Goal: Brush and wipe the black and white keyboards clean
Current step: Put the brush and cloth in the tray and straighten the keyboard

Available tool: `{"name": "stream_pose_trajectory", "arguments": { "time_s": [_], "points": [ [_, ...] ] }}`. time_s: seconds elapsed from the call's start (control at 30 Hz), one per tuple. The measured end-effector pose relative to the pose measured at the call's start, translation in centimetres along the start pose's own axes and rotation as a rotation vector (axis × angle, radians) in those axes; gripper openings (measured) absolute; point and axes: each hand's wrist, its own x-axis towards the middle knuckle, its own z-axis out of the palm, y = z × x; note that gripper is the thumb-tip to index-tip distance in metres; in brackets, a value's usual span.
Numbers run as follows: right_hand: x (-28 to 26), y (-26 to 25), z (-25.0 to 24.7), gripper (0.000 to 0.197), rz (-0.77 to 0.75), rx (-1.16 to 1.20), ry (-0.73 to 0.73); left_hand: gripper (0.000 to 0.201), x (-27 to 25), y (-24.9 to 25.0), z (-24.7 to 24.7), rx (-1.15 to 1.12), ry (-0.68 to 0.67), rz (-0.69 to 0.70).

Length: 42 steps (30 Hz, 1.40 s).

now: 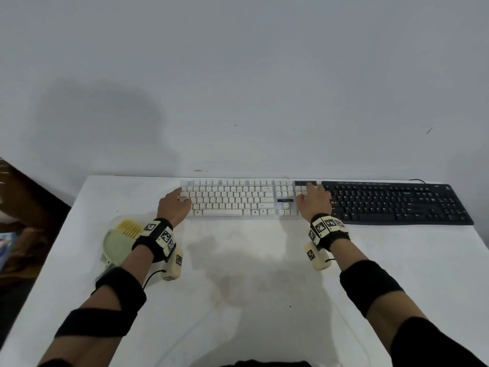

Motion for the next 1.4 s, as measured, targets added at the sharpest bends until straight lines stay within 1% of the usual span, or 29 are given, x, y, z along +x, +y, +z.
{"name": "stream_pose_trajectory", "arguments": {
  "time_s": [0.07, 0.1, 0.2, 0.27, 0.37, 0.43, 0.5, 0.53, 0.6, 0.67, 0.7, 0.77, 0.87, 0.93, 0.97, 1.07, 1.13, 1.17, 1.23, 1.3, 1.4],
  "points": [
    [-0.9, -0.2, 0.2, 0.052, -0.012, -0.012, 0.001, 0.057, -0.2, -0.4, -0.1, 0.035, -0.037, 0.036],
    [-1.5, -0.3, 0.4, 0.054, -0.028, -0.036, -0.002, 0.059, -0.7, -0.6, -0.3, 0.059, -0.055, 0.06],
    [-3.4, -1.2, 1.2, 0.054, -0.098, -0.104, -0.037, 0.058, -1.9, -1.5, -0.5, 0.125, -0.092, 0.131],
    [-4.8, -2.0, 1.7, 0.054, -0.118, -0.072, -0.067, 0.052, -3.0, -2.2, -0.9, 0.202, -0.075, 0.201],
    [-7.2, -3.9, 2.3, 0.049, -0.207, -0.012, -0.103, 0.039, -4.9, -4.0, -2.0, 0.248, 0.004, 0.303],
    [-8.9, -5.5, 2.9, 0.045, -0.302, 0.03, -0.132, 0.03, -6.5, -5.0, -3.1, 0.222, 0.106, 0.382],
    [-10.7, -7.4, 3.8, 0.042, -0.413, 0.095, -0.147, 0.029, -7.8, -6.2, -4.5, 0.214, 0.214, 0.421],
    [-11.7, -8.6, 4.3, 0.04, -0.474, 0.127, -0.146, 0.032, -8.5, -7.0, -5.4, 0.255, 0.251, 0.411],
    [-13.9, -11.3, 5.1, 0.039, -0.607, 0.169, -0.179, 0.039, -9.5, -8.9, -7.0, 0.356, 0.283, 0.314],
    [-16.2, -14.3, 6.0, 0.043, -0.734, 0.208, -0.296, 0.044, -10.7, -11.3, -8.4, 0.37, 0.288, 0.146],
    [-17.2, -15.6, 6.5, 0.046, -0.786, 0.225, -0.369, 0.045, -11.3, -12.6, -8.8, 0.346, 0.294, 0.085],
    [-19.2, -18.0, 7.7, 0.056, -0.872, 0.236, -0.474, 0.043, -12.4, -14.8, -9.5, 0.25, 0.315, 0.058],
    [-21.8, -20.5, 9.5, 0.075, -0.979, 0.157, -0.545, 0.039, -14.1, -17.2, -9.8, 0.129, 0.281, 0.108],
    [-23.0, -21.3, 10.8, 0.08, -0.974, 0.101, -0.566, 0.034, -15.0, -18.6, -9.8, 0.026, 0.266, 0.144],
    [-23.4, -21.4, 11.5, 0.075, -0.956, 0.101, -0.547, 0.036, -15.3, -19.4, -9.8, -0.021, 0.254, 0.16],
    [-23.6, -21.1, 13.0, 0.049, -0.889, 0.239, -0.474, 0.044, -16.1, -21.0, -9.8, -0.148, 0.186, 0.221],
    [-23.6, -20.9, 13.7, 0.043, -0.876, 0.273, -0.448, 0.05, -16.1, -21.8, -9.9, -0.183, 0.172, 0.299],
    [-23.6, -21.0, 14.0, 0.041, -0.884, 0.284, -0.434, 0.058, -16.0, -22.1, -9.9, -0.204, 0.178, 0.323],
    [-23.7, -21.3, 14.5, 0.034, -0.889, 0.373, -0.42, 0.066, -15.3, -22.5, -10.0, -0.247, 0.217, 0.315],
    [-23.6, -21.9, 14.4, 0.027, -0.883, 0.471, -0.415, 0.059, -14.4, -22.6, -10.1, -0.267, 0.249, 0.321],
    [-22.5, -23.7, 13.8, 0.021, -0.903, 0.514, -0.39, 0.046, -12.9, -21.8, -10.9, -0.282, 0.295, 0.33]
  ]
}}
